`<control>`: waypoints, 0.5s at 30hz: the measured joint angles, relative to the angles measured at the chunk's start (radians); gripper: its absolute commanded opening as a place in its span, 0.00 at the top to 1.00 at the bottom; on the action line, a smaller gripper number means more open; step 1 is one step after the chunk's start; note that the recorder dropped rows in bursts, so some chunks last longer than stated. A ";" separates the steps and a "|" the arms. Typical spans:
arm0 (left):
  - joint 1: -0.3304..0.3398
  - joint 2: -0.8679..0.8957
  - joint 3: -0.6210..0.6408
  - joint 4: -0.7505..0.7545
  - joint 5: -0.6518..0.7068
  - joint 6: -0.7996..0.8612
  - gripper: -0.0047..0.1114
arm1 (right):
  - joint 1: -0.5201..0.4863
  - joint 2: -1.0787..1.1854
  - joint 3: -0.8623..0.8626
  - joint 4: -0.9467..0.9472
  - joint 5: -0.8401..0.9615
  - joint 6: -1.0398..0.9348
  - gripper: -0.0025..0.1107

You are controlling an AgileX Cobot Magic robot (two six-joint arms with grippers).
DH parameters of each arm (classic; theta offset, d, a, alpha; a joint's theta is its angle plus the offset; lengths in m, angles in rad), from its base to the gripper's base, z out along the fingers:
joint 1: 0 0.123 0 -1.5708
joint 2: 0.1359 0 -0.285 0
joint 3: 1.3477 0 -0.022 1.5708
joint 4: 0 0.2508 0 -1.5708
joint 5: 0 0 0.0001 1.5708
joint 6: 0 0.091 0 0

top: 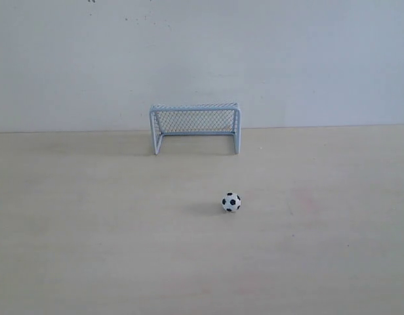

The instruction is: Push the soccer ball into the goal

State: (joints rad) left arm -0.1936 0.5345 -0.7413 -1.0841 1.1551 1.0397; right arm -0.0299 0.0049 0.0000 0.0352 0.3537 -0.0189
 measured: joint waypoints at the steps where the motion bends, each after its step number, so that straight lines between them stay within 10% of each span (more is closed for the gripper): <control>1: 0.000 -0.005 -0.024 0.007 0.000 -0.014 0.92 | 0.000 0.000 0.000 0.000 0.000 0.000 0.98; 15: 0.000 -0.246 -0.148 0.486 -0.181 -0.600 0.92 | 0.000 0.000 0.000 0.000 0.000 0.000 0.98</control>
State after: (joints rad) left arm -0.1936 0.2885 -0.8890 -0.5985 0.9742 0.4392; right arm -0.0299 0.0049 0.0000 0.0352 0.3537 -0.0189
